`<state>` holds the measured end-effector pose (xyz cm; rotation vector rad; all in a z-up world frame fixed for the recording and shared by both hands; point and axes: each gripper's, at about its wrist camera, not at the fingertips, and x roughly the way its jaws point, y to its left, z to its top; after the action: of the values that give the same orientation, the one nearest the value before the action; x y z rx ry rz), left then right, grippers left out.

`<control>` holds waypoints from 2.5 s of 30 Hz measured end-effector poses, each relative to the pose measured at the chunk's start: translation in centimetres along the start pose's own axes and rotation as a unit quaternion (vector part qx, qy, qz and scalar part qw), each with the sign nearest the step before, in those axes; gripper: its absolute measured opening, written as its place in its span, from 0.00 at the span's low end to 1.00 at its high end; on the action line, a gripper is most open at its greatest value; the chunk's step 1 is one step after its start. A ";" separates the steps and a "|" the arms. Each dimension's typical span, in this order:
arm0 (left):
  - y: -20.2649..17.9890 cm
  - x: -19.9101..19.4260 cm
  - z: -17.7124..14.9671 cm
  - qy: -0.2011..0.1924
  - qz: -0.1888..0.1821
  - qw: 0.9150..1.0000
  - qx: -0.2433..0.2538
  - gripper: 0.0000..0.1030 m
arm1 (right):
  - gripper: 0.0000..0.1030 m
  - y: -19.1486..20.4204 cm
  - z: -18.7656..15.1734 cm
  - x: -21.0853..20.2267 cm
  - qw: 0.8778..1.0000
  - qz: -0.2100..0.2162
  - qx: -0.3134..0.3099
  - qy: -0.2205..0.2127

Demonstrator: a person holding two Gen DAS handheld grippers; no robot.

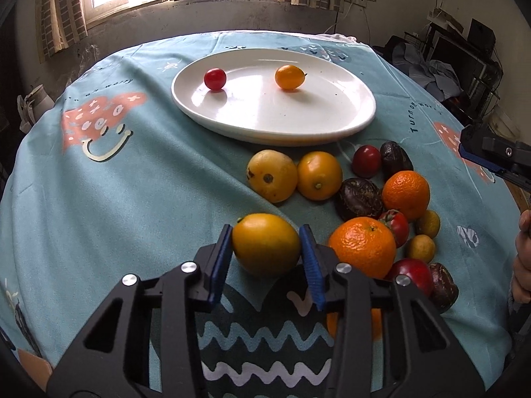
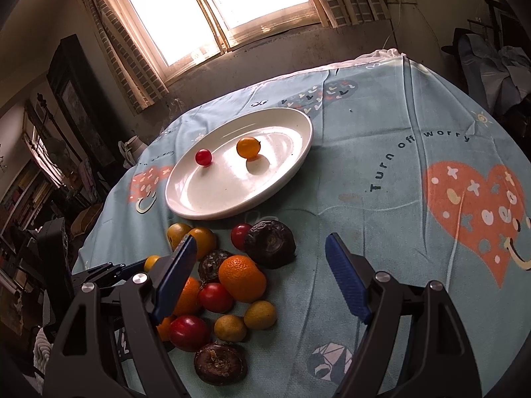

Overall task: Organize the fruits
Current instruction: 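Grasp a large yellow-orange fruit with the left gripper, then place the yellow fruit on the plate with the left gripper while the right places a small yellow fruit, then withdraw both open grippers from the plate toward the remaining fruits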

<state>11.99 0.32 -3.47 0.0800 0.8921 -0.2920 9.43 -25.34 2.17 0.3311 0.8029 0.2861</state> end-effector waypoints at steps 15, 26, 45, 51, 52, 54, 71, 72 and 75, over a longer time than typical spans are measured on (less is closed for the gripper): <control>2.8 -1.7 -0.6 -0.012 0.033 0.998 -0.059 0.40 | 0.38 1.4 -5.3 1.1 0.991 -0.034 -0.105 0.074; 2.5 -1.2 -0.7 -0.002 0.035 0.998 -0.053 0.40 | 0.26 1.9 -4.8 2.5 0.991 -0.020 -0.107 0.082; 1.5 -2.4 6.1 -0.062 0.039 0.996 -0.052 0.40 | 0.23 2.7 2.9 1.1 0.998 0.006 -0.059 0.018; 0.6 1.3 9.5 -0.050 0.039 0.996 -0.056 0.40 | 0.23 3.4 6.0 7.6 0.998 0.005 -0.032 0.044; 0.8 1.8 9.7 -0.045 0.036 0.997 -0.059 0.41 | 0.24 3.2 6.1 8.3 0.999 0.007 -0.025 0.046; 1.2 2.4 9.8 -0.045 0.034 0.996 -0.062 0.50 | 0.24 2.3 6.2 9.3 0.998 0.013 -0.009 0.054; 2.7 -0.6 3.9 -0.042 0.064 0.994 -0.079 0.67 | 0.26 2.6 1.5 2.2 0.999 0.021 -0.033 0.024; 2.7 -0.7 3.6 -0.042 0.066 0.994 -0.079 0.67 | 0.26 2.5 1.1 2.0 0.999 0.018 -0.033 0.027; 2.0 -1.3 3.1 -0.064 0.075 0.993 -0.070 0.67 | 0.26 1.8 0.3 1.6 0.999 0.023 -0.021 0.033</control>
<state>14.15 1.97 -0.63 -0.0007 0.7726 -0.0921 10.53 -23.12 2.06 0.3029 0.8537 0.3576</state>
